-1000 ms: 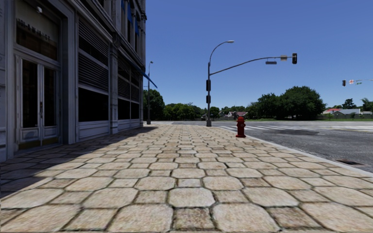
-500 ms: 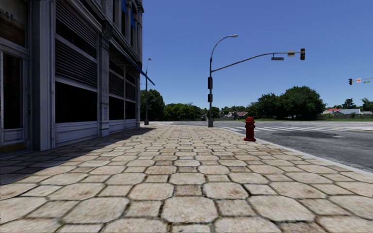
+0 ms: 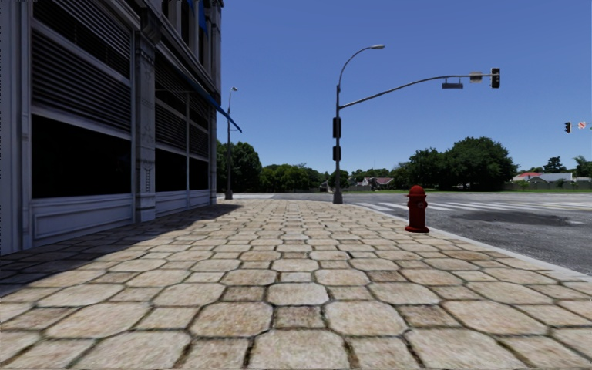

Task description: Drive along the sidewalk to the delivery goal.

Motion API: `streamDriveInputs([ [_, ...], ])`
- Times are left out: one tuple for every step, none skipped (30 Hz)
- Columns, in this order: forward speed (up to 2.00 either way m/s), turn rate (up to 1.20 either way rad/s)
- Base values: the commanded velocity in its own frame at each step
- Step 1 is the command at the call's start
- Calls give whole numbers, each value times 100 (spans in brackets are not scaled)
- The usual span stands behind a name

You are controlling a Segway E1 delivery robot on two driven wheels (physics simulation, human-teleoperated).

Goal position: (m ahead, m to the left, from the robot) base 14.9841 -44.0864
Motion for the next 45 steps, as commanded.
streamDriveInputs([
  [200, 0],
  [200, 0],
  [200, 0],
  [200, 0],
  [200, 0],
  [200, 0],
  [200, 0],
  [200, 0],
  [200, 0],
  [200, 0],
  [200, 0],
  [200, 0],
  [200, 0],
  [200, 0],
  [200, 0],
  [200, 0],
  [200, 0],
  [200, 0],
  [200, 0],
  [200, 0],
  [200, 0],
  [200, 0],
  [200, 0],
  [200, 0],
  [200, 0],
  [200, 0],
  [200, 0],
  [200, 0],
  [200, 0],
  [200, 0],
  [200, 0],
  [200, 0],
  [200, 0],
  [200, 0],
  [200, 0],
  [200, 0],
  [200, 0],
  [200, 0],
  [200, 0],
  [200, 0],
  [200, 0],
  [200, 0],
  [200, 0],
  [200, 0],
  [200, 0],
])
